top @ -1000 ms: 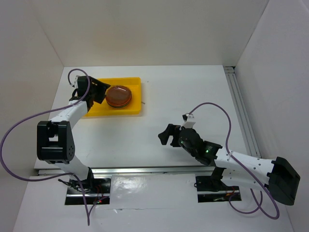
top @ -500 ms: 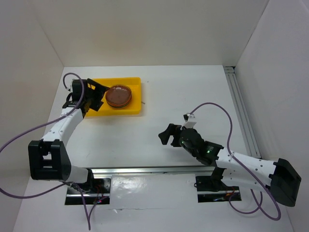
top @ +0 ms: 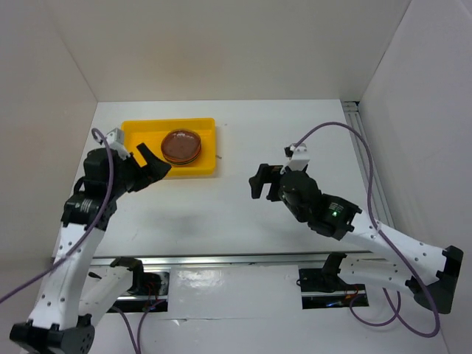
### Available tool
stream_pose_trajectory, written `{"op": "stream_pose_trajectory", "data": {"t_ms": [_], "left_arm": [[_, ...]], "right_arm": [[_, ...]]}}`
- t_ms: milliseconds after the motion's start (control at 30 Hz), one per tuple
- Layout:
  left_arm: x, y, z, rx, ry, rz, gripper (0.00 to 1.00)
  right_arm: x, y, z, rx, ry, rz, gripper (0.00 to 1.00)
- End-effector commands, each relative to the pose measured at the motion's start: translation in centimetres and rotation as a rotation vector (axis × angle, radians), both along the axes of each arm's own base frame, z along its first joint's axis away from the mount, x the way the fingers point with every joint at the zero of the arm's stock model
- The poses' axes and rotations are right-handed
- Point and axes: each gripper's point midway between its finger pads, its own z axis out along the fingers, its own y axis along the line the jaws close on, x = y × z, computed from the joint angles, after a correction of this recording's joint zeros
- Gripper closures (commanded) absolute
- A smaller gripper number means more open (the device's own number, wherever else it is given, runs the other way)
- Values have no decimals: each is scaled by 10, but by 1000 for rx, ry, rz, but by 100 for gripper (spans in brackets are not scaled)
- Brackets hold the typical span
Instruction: Place the plates into the plastic bin on the countertop
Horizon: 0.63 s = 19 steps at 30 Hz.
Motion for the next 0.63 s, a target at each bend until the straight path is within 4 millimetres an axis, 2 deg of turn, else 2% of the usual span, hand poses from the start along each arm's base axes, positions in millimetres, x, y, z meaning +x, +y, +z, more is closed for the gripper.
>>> {"op": "stream_pose_trajectory", "data": {"t_ms": [0,33,100,133,200,367,600], "left_arm": [[-39,16,0,194,-30,-82,0],[-45,16,3,204,-51,-100,0],[-55,15,2,205,-79,-109,0],[-63,16,10,205,-138,-103,0],[-68,19,20,211,-190,-84,0],[-70,25,21,203,-197,-34,0],[-71,25,19,195,-195,-30,0]], "right_arm": [[-8,-31,10,-144,-18,-27,0],[-12,-36,21,-131,-40,-24,0],[-16,-45,24,-136,-49,-29,0],[-17,-51,32,-113,-69,-42,0],[-20,-59,32,-112,-65,-59,0],[-26,-74,42,-87,-74,-89,0],[-26,-72,45,-91,-69,-85,0]]}}
